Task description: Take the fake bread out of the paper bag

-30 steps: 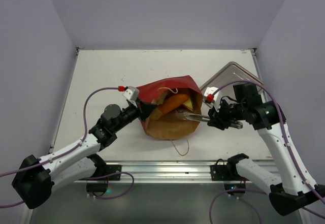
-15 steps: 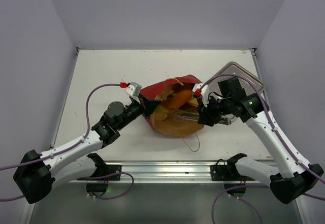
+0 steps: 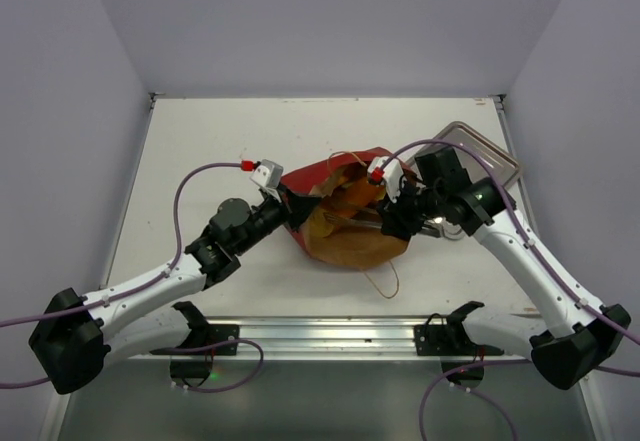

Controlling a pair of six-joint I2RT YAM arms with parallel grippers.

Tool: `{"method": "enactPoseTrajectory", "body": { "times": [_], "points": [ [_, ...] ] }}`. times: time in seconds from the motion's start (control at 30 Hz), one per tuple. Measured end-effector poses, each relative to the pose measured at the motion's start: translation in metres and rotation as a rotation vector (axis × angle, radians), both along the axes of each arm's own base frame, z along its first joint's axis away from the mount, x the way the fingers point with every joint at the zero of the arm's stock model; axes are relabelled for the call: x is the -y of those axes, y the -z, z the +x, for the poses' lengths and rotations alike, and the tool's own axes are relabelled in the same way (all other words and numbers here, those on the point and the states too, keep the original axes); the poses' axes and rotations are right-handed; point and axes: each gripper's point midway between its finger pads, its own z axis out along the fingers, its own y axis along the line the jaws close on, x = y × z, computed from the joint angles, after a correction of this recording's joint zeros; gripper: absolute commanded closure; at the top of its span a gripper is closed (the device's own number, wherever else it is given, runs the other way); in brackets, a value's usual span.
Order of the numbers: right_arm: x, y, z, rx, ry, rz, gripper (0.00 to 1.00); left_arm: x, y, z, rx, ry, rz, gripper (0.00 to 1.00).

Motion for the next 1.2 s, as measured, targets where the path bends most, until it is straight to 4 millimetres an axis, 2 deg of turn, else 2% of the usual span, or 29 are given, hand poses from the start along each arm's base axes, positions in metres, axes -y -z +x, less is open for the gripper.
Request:
{"method": "enactPoseTrajectory", "body": {
  "times": [0.17, 0.5, 0.6, 0.83, 1.03, 1.2],
  "points": [
    [-0.004, -0.002, 0.009, 0.021, 0.012, -0.002, 0.54, 0.0, -0.001, 0.001, -0.001, -0.007, -0.008, 1.0],
    [-0.02, 0.017, 0.02, 0.007, -0.002, -0.058, 0.56, -0.002, -0.004, 0.002, -0.002, -0.016, -0.019, 1.0],
    [-0.019, 0.021, 0.025, 0.017, 0.007, -0.083, 0.63, -0.003, -0.006, 0.003, 0.002, -0.029, -0.025, 1.0],
    [-0.018, 0.024, 0.028, 0.02, 0.015, -0.098, 0.88, -0.012, -0.016, 0.008, 0.016, -0.085, -0.052, 1.0],
    [-0.019, 0.021, 0.026, 0.024, 0.012, -0.094, 0.94, -0.025, -0.025, 0.013, 0.034, -0.155, -0.073, 1.0],
    [-0.013, 0.0, 0.021, 0.069, 0.011, -0.076, 0.97, -0.038, -0.03, 0.014, 0.044, -0.212, -0.07, 1.0]
  ]
}}
